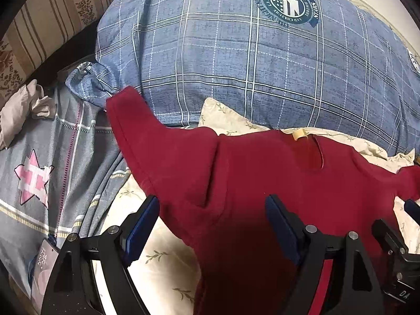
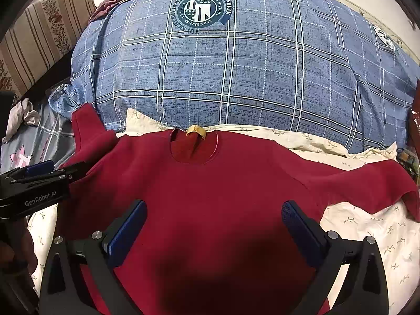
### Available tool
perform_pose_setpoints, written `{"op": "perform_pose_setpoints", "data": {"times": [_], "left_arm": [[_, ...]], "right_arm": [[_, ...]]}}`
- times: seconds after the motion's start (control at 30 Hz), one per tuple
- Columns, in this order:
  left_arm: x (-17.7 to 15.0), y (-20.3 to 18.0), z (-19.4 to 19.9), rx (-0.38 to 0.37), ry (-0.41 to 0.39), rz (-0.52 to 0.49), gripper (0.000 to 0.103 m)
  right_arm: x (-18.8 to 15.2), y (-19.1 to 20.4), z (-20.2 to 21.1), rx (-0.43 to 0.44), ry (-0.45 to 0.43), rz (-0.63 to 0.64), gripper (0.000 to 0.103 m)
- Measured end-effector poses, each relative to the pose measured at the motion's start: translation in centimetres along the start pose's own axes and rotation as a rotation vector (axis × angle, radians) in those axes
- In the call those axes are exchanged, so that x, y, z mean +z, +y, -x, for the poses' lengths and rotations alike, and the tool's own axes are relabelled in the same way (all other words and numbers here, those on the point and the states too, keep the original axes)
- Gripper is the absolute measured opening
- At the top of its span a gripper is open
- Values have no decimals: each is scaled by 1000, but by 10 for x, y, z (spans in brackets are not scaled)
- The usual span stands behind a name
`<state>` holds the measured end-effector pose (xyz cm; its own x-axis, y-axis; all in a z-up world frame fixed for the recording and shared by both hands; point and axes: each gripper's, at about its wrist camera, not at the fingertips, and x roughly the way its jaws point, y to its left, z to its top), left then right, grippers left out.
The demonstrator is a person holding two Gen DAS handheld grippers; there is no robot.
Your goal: Fold small clothes
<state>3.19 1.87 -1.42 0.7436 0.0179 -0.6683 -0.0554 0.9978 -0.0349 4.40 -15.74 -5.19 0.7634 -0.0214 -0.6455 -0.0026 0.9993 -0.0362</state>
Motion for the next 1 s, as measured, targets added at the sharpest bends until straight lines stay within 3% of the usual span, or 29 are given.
{"op": "perform_pose_setpoints", "data": {"times": [1.0], "left_arm": [[3,10,-5,0,16,26,82]], "right_arm": [[0,0,-6,-4,13,-2,101]]}}
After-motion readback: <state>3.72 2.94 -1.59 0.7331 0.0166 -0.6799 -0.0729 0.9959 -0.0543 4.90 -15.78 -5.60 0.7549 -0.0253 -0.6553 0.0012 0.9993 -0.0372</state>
